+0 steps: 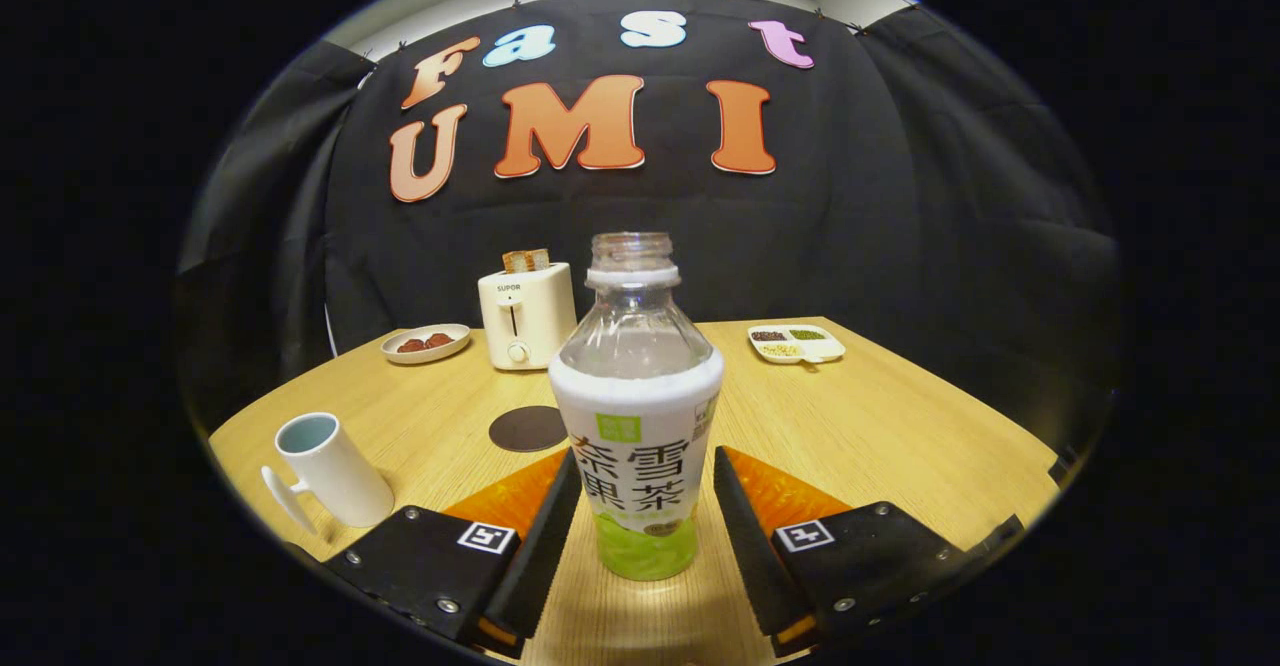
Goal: Take the bottle from table, then pour the juice into the cup, finally place the bottle on the coaster
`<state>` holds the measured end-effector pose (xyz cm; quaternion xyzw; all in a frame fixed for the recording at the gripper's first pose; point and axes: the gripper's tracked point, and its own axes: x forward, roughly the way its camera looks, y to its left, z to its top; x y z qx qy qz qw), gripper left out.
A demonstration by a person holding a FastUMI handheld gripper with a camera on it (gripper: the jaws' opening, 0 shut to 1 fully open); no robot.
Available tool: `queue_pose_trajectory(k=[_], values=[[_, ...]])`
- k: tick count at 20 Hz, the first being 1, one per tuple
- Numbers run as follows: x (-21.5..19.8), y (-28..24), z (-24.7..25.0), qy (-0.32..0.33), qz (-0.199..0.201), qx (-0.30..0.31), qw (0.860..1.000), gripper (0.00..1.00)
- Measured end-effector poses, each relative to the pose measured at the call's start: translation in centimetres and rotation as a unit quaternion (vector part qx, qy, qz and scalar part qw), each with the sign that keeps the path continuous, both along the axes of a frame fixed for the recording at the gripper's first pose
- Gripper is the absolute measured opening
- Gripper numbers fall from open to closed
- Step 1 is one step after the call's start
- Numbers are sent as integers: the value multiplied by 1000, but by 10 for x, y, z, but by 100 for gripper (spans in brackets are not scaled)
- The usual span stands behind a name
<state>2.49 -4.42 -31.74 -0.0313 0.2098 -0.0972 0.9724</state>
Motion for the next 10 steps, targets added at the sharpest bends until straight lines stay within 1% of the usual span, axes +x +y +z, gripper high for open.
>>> queue_pose_trajectory(k=[4,5,10], values=[[2,3,-11,3,-1,6,1000,66],[2,2,-10,0,-3,6,1000,66],[3,6,-12,3,-2,9,1000,55]])
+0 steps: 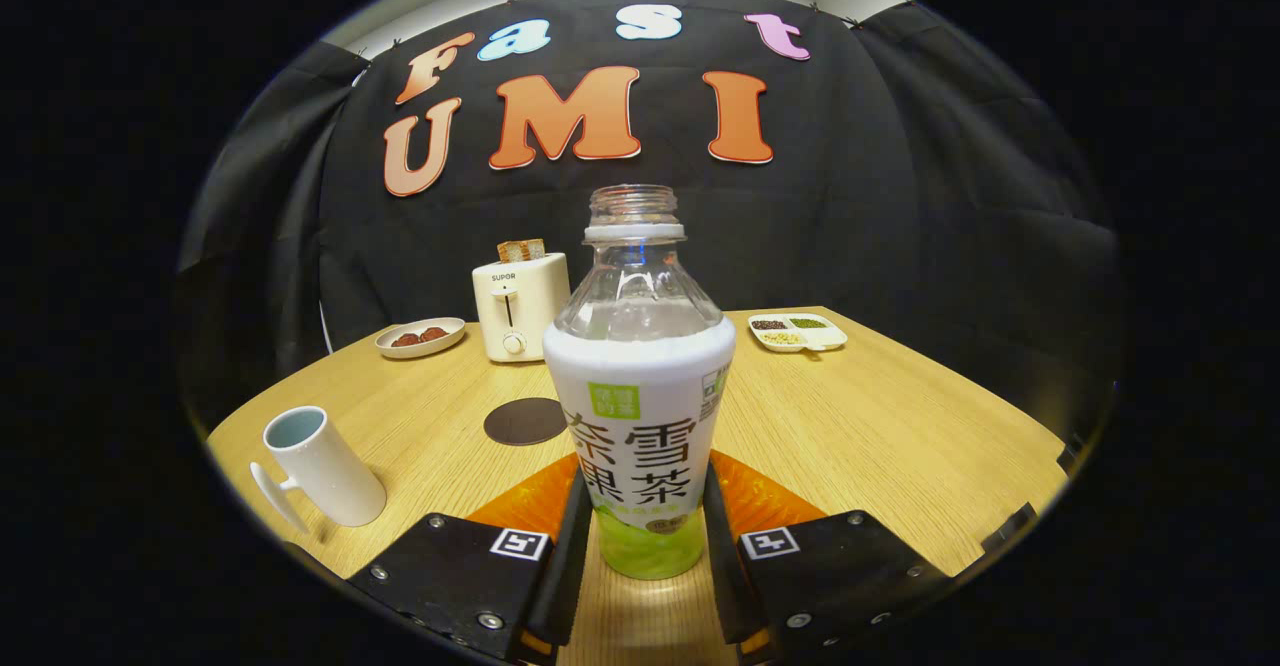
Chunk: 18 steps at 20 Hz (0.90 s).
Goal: Take the bottle from table, then pour the juice into the cup, finally place the bottle on the coaster
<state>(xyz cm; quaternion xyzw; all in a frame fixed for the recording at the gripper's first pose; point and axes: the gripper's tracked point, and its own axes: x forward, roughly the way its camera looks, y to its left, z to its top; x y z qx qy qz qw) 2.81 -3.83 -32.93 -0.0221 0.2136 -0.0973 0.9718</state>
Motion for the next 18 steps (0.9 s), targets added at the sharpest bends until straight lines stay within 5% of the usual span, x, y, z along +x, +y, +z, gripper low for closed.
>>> queue_pose_trajectory(k=[11,18], values=[[3,51,21,-14,55,-29,998,55],[11,78,31,-16,111,-128,985,55]])
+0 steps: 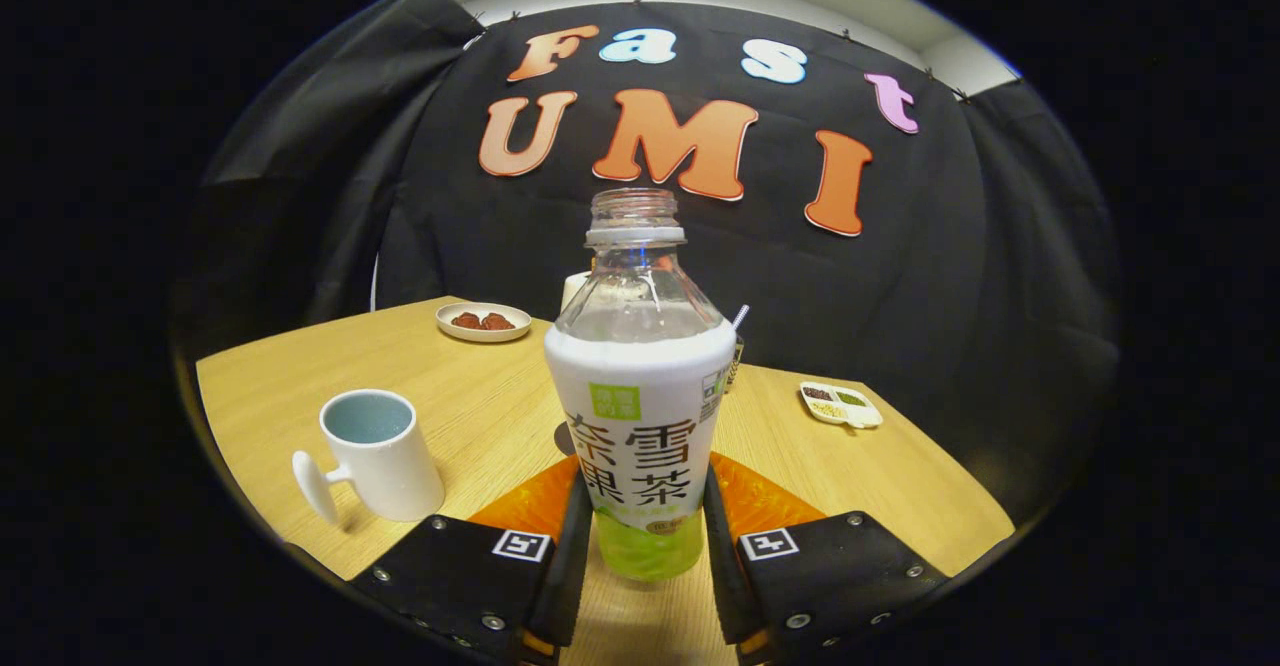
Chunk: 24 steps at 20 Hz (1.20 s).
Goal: Take the bottle from table, then pour the juice into the cup, finally place the bottle on the coaster
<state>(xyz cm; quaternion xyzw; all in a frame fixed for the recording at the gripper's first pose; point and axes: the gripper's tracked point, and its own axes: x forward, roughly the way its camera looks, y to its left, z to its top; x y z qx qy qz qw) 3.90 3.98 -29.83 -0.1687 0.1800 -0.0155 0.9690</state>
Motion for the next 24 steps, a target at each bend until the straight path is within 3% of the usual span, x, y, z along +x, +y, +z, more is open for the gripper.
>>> queue_pose_trajectory(k=[8,13,18,24], values=[[10,5,18,-33,32,-157,987,54],[5,19,2,-17,71,-261,963,54],[9,35,-3,-27,98,-319,942,55],[12,48,1,-51,131,-414,899,54]])
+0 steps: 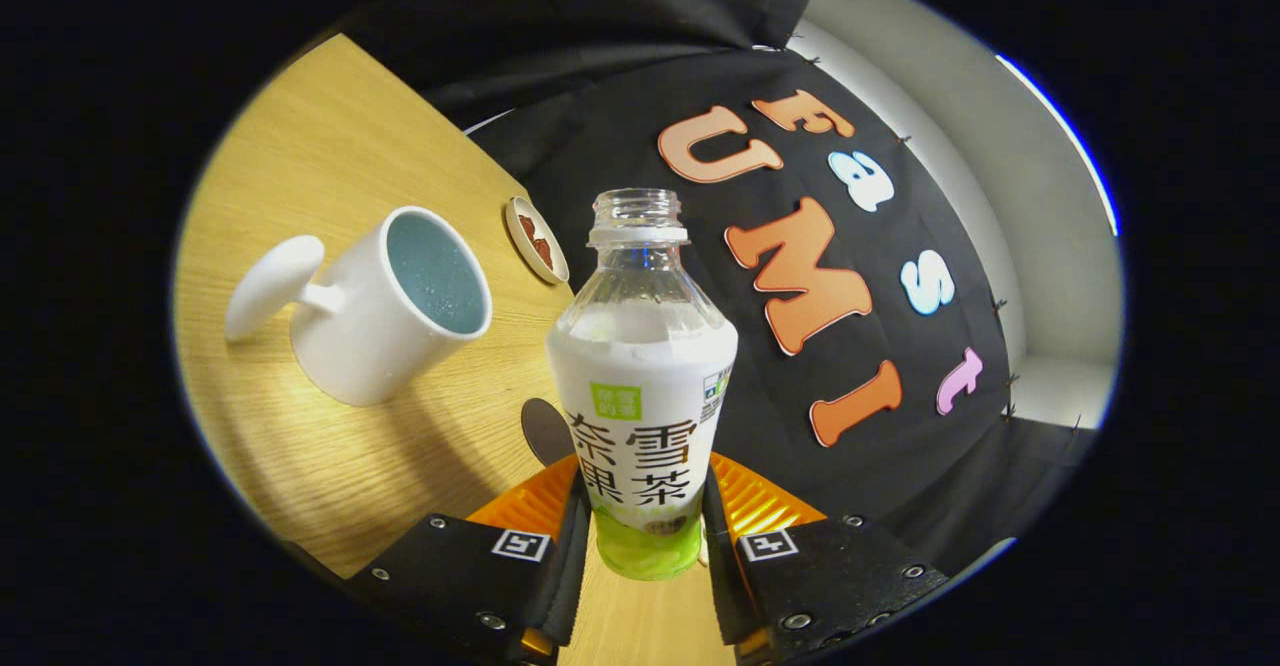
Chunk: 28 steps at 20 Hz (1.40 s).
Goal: Take the bottle from table, then pour the juice into the cup, finally place the bottle on the coaster
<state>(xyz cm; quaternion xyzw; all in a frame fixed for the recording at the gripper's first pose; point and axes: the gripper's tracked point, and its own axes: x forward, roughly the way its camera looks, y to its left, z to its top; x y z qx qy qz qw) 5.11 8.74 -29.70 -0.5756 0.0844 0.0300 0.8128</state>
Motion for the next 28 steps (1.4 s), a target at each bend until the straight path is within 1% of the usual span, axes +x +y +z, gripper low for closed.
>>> queue_pose_trajectory(k=[6,11,16,24,28], values=[[8,-4,-4,1,6,-63,998,54],[7,0,-10,6,22,-107,994,54],[13,-1,-3,-2,35,-165,986,54],[18,1,-4,1,54,-227,972,54],[19,1,-2,9,57,-245,968,54]])
